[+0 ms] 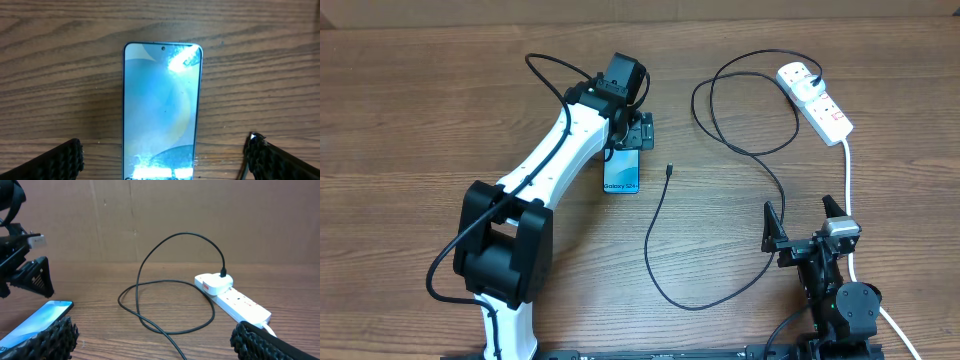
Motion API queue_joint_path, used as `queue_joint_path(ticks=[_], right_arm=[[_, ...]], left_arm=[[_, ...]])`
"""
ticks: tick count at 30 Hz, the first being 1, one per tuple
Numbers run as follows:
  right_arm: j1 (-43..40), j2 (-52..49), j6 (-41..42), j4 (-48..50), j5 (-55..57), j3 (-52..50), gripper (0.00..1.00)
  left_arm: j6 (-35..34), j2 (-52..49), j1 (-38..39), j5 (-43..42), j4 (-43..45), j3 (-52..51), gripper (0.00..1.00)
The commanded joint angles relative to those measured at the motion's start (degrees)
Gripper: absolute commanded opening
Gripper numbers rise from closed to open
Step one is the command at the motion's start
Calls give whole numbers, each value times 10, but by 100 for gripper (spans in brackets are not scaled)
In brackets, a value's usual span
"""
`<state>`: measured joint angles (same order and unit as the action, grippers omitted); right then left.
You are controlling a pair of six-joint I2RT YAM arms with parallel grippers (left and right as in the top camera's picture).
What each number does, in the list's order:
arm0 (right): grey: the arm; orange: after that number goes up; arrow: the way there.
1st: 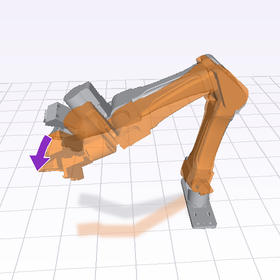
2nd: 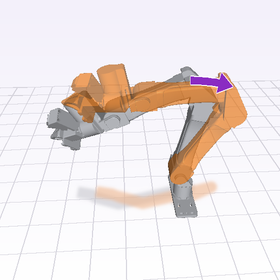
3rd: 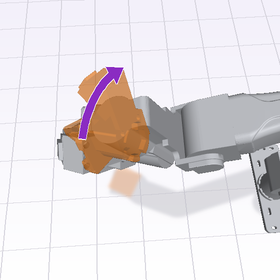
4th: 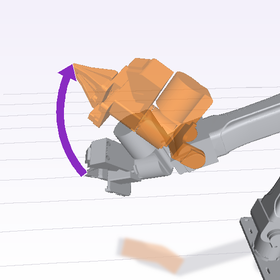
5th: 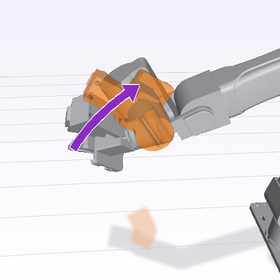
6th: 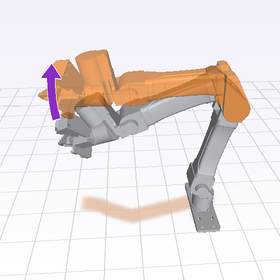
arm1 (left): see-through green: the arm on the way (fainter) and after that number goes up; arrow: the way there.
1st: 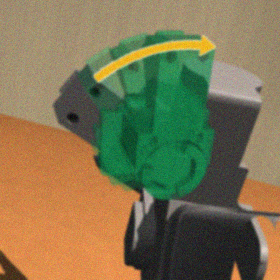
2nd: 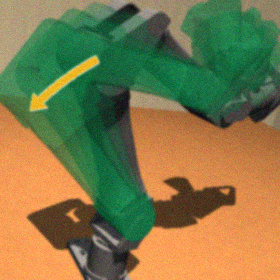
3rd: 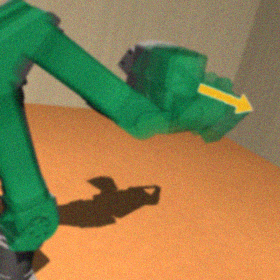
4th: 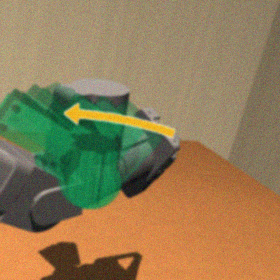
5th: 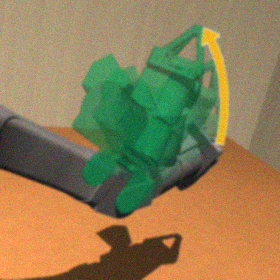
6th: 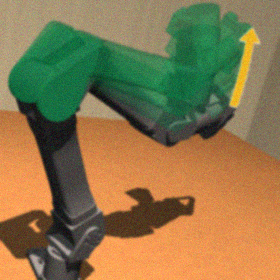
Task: Plug charger to phone and switch on socket
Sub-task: 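Lower the left gripper and grasp the phone's long edges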
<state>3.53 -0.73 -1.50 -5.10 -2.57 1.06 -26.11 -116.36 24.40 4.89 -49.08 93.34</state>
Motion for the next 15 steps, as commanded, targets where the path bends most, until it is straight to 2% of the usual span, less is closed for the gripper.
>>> queue_joint_path(ticks=[1,8,15], right_arm=[[4,5,2,3,4,-6,100],[4,5,2,3,4,-6,100],[4,5,2,3,4,-6,100]], left_arm=[[23,-21,-1,-11,3,-3,100],[23,-71,0,-16,5,-3,100],[23,-77,-2,-22,3,-1,100]])
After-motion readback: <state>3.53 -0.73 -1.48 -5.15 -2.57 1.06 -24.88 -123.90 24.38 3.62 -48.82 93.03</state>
